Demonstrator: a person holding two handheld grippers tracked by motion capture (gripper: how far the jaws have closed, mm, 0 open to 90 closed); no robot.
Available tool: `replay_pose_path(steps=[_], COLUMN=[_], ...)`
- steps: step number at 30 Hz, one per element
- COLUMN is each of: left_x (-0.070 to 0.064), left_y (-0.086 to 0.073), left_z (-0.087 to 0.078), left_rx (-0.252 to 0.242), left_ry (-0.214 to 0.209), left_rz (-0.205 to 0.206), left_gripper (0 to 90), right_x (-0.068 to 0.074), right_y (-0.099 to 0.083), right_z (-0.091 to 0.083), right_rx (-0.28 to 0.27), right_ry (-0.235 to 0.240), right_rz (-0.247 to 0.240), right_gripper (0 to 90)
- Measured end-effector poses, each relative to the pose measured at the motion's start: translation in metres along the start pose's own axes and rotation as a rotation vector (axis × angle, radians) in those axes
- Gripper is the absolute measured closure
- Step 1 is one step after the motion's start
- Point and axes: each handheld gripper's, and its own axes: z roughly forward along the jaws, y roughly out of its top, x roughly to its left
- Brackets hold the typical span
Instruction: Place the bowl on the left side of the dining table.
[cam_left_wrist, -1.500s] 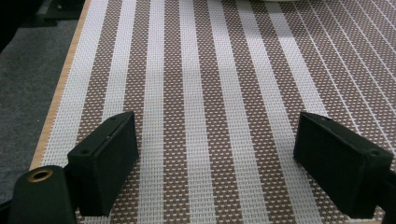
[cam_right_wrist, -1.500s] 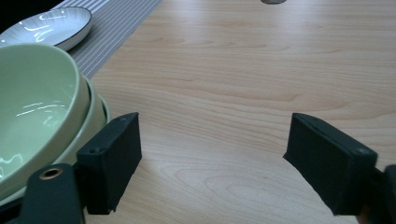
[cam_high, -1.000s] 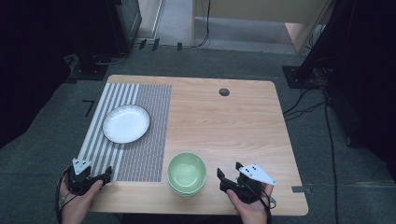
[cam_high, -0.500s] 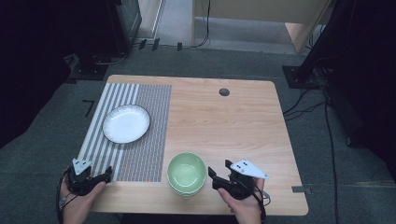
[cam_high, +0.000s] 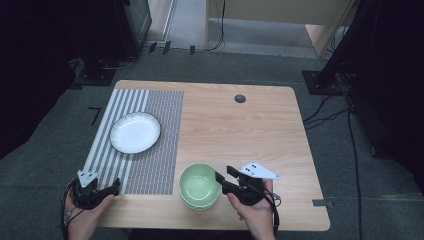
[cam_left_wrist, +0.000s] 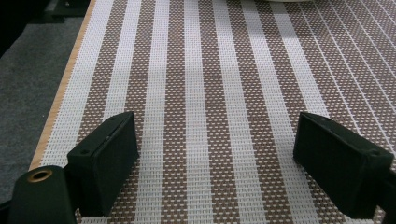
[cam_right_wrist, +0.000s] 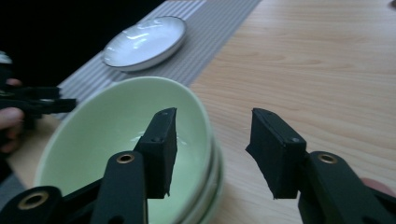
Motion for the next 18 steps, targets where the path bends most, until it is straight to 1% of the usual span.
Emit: replay_pose_path(steps=[1, 2, 4, 6, 7, 8, 9, 11, 12, 13, 14, 16, 18], left_x=[-0.001, -0.001, -0.003, -0.004, -0.004, -0.004, -0.005, -0.013, -0.018, -0.023, -0.028, -0.037, -0.044], left_y=[0.002, 0.002, 0.003, 0.004, 0.005, 0.007, 0.008, 0.012, 0.014, 0.016, 0.018, 0.022, 0.024], left_z=[0.000, 0.000, -0.001, -0.003, -0.005, -0.007, -0.011, -0.017, -0.020, -0.023, -0.025, -0.028, -0.030], left_rx=[0.014, 0.014, 0.026, 0.008, -0.001, -0.008, -0.019, -0.041, -0.054, -0.069, -0.080, -0.091, -0.103], left_ry=[0.011, 0.011, 0.016, -0.007, -0.027, -0.066, -0.093, -0.099, -0.123, -0.140, -0.149, -0.176, -0.177], left_rz=[-0.008, -0.008, -0.018, -0.035, -0.055, -0.090, -0.106, -0.088, -0.086, -0.083, -0.074, -0.057, -0.039], left_gripper=[12.9, 12.9, 13.0, 13.0, 13.0, 13.0, 13.0, 13.0, 13.0, 13.0, 13.0, 13.0, 13.0], right_x=[0.001, 0.001, 0.004, 0.004, 0.003, 0.003, 0.002, 0.002, 0.002, 0.003, 0.003, 0.005, 0.005], right_y=[0.000, 0.000, -0.002, -0.003, -0.004, -0.005, -0.005, -0.006, -0.007, -0.007, -0.008, -0.008, -0.008], right_z=[0.001, 0.001, 0.005, 0.007, 0.008, 0.009, 0.010, 0.012, 0.013, 0.013, 0.014, 0.014, 0.014], right_rx=[0.002, 0.002, 0.023, 0.025, 0.029, 0.028, 0.032, 0.050, 0.052, 0.060, 0.062, 0.069, 0.072], right_ry=[0.011, 0.011, 0.002, -0.009, -0.002, 0.005, 0.008, -0.002, 0.000, -0.008, -0.016, -0.025, -0.027], right_rz=[0.006, 0.006, -0.008, -0.003, 0.008, 0.016, 0.021, 0.032, 0.029, 0.029, 0.019, 0.006, 0.006], right_gripper=[52.5, 52.5, 54.7, 62.2, 65.2, 67.6, 68.4, 72.4, 73.9, 76.5, 80.4, 84.6, 84.8])
